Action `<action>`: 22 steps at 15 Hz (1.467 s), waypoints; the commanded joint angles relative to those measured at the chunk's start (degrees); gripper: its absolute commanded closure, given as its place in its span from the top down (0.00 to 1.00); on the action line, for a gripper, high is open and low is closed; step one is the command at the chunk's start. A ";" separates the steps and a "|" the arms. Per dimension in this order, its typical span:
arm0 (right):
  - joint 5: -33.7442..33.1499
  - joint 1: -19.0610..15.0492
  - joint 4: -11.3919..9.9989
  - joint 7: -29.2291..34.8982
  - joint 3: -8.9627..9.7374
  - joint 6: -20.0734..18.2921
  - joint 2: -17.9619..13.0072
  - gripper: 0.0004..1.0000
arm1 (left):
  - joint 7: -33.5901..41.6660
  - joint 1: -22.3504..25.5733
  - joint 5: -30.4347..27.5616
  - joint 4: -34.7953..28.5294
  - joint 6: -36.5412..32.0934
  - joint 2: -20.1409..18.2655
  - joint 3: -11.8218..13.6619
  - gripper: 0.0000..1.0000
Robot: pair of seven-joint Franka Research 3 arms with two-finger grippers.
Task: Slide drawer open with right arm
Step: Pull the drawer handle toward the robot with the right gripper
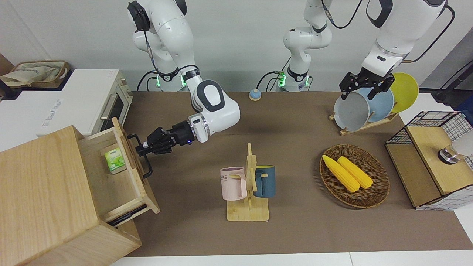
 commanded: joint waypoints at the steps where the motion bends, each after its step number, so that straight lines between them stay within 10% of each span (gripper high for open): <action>1: 0.79 4.48 2.09 -2.45 -0.20 -0.69 -0.32 0.00 | 0.55 0.22 0.98 1.40 -1.13 0.65 -0.37 0.99; 22: 5.98 13.46 5.25 -2.36 -0.11 -7.38 0.12 0.03 | 0.55 0.22 0.98 1.49 -1.13 0.65 -0.37 0.99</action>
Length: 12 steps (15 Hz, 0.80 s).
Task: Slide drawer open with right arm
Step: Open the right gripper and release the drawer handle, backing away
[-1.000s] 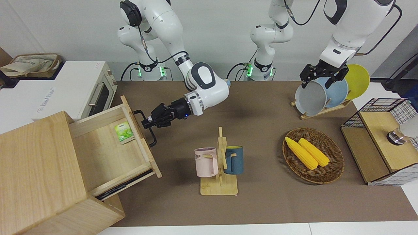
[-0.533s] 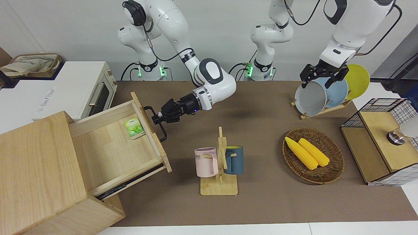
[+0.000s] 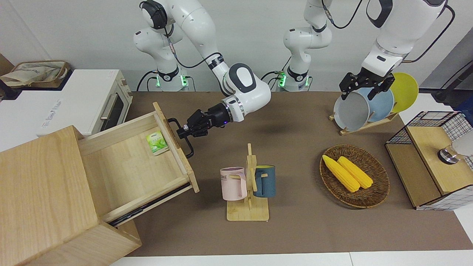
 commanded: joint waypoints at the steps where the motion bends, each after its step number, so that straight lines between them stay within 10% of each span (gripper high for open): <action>1: -1.87 1.64 2.90 -2.57 -0.12 -0.78 0.32 0.07 | 0.55 0.22 0.98 1.40 -1.13 0.65 -0.37 0.99; 3: -1.96 1.64 2.90 -2.48 -0.12 -0.78 0.49 0.27 | 0.55 0.22 0.98 1.40 -1.13 0.65 -0.37 0.99; 5: -1.96 1.64 2.90 -2.13 -0.12 -0.78 0.58 0.99 | 0.55 0.22 0.98 1.40 -1.13 0.65 -0.37 0.99; 12: -1.79 1.64 2.90 -0.82 -0.12 -0.78 0.58 0.99 | 0.55 0.22 0.98 1.49 -1.13 0.65 -0.37 0.99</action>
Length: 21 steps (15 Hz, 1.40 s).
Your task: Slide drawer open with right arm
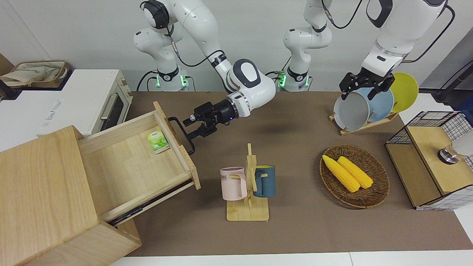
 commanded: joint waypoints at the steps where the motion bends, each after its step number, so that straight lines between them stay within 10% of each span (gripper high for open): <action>1: -0.66 0.23 0.80 1.21 -0.09 -0.83 0.63 0.99 | 0.55 0.22 0.98 1.40 -1.13 0.65 -0.37 0.99; 5: 4.16 1.55 1.32 7.62 0.08 -1.79 0.72 0.99 | 0.55 0.22 0.98 1.49 -1.13 0.65 -0.37 0.99; 12: 22.17 4.36 9.75 10.81 0.17 -1.45 -0.51 0.98 | 0.55 0.22 0.98 1.49 -1.13 0.65 -0.37 0.99; 21: 48.62 -2.65 11.26 9.40 -0.01 4.00 -12.28 0.98 | 0.55 0.22 0.98 1.40 -1.13 0.65 -0.37 0.99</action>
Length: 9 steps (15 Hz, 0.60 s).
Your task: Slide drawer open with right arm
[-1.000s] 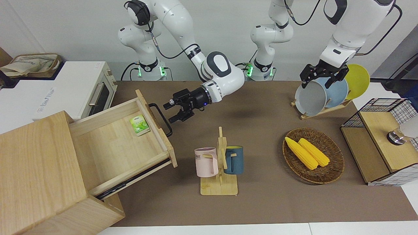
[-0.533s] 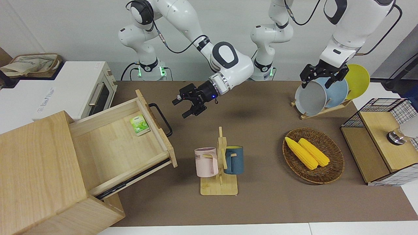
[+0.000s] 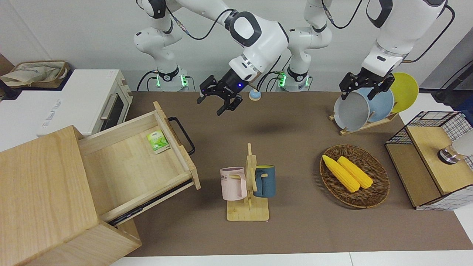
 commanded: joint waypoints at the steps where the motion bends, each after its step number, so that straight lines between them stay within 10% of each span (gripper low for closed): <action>1: 10.45 -6.05 -1.13 -1.56 0.57 3.65 -5.36 0.98 | 0.55 0.22 0.98 1.40 -1.13 0.65 -0.37 0.99; 9: 31.46 -21.26 -1.22 -12.53 0.49 6.29 -13.10 0.98 | 0.55 0.22 0.98 1.40 -1.13 0.65 -0.37 0.99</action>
